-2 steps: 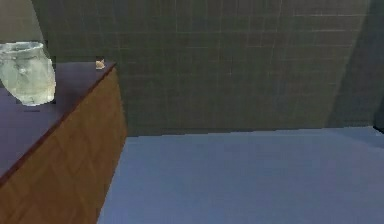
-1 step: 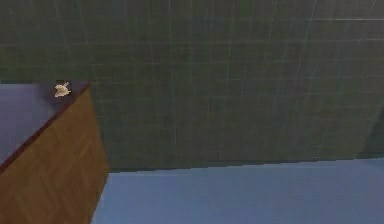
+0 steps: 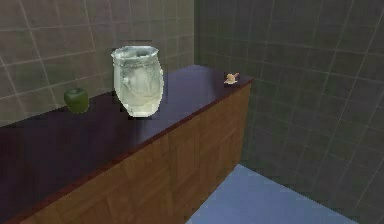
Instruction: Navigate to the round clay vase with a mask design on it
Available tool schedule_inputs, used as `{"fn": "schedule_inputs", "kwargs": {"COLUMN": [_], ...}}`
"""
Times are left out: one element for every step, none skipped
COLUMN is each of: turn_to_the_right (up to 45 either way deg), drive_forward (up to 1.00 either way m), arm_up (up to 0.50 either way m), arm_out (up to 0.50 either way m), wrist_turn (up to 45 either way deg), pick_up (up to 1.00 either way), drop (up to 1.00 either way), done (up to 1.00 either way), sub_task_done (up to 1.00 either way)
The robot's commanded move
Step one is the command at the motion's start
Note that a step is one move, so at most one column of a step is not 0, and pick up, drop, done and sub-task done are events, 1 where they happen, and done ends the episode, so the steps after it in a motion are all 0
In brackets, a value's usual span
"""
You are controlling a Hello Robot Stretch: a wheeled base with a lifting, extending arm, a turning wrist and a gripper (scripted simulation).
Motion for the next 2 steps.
{"fn": "schedule_inputs", "kwargs": {"turn_to_the_right": [-12.0,0.0], "drive_forward": [0.0,0.0], "arm_up": [0.0,0.0], "arm_out": [0.0,0.0], "wrist_turn": [0.0,0.0], "pick_up": [0.0,0.0], "drop": [0.0,0.0], "done": [0.0,1.0], "sub_task_done": [0.0,0.0]}}
